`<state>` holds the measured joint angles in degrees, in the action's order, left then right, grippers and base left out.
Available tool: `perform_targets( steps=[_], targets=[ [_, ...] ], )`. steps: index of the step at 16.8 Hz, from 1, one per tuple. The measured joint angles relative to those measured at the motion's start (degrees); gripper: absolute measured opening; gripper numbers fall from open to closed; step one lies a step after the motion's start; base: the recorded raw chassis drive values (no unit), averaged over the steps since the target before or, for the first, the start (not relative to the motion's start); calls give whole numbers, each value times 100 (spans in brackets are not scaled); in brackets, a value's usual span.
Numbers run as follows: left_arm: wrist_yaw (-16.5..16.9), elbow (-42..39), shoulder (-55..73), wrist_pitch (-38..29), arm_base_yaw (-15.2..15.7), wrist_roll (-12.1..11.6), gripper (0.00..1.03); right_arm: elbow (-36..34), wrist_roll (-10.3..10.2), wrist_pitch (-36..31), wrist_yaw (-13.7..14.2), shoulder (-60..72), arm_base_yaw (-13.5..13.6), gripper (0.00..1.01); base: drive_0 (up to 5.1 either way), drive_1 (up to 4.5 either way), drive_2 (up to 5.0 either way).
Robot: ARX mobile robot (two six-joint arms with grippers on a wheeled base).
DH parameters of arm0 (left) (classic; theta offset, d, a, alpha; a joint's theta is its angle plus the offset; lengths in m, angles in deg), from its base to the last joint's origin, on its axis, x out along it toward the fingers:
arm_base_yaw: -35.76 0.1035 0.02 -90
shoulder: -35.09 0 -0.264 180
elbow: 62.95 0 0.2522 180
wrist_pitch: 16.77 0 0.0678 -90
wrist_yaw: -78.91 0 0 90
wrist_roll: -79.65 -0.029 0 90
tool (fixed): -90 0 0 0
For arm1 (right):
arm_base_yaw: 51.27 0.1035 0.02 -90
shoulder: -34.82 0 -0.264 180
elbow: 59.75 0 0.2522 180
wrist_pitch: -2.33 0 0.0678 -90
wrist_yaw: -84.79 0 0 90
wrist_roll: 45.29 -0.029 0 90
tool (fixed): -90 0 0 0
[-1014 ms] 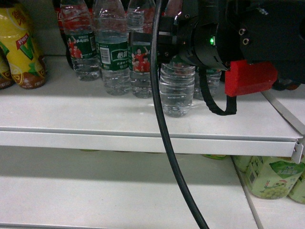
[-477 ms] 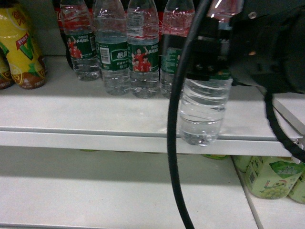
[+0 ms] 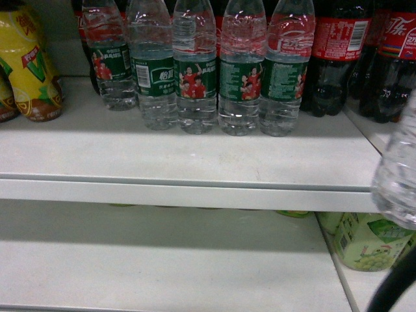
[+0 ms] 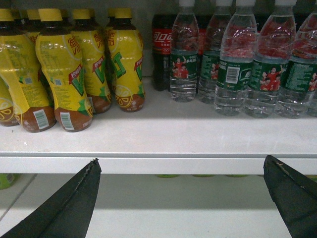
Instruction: Move water from second to third shelf
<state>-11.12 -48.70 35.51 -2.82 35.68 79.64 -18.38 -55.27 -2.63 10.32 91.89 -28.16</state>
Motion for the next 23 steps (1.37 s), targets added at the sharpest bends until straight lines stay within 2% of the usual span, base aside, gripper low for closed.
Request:
perform_targets(
  steps=[4,5,7,9,15,19,23],
  targets=[
    [0,2,0,0,0,0,98,-234,114,990,-24,-1532,-713,43,0,0,0],
    [0,0,0,0,0,0,98,-280,168,1121,-114,-1843,-905,43,0,0,0],
    [0,0,0,0,0,0,98,-306,166,1429,-468,-2332,-1329,43,0,0,0],
    [0,0,0,0,0,0,98,-306,166,1755,-643,-2643,-1670,43,0,0,0],
    [0,2,0,0,0,0,98,-317,184,2096,-1001,-3027,-2527,43,0,0,0],
    [0,2,0,0,0,0,98,-317,111,2155,-1180,-3082,-2627,43,0,0,0],
    [0,0,0,0,0,0,98,-317,59,2186,-1193,-3095,-2660,43,0,0,0]
  ],
)
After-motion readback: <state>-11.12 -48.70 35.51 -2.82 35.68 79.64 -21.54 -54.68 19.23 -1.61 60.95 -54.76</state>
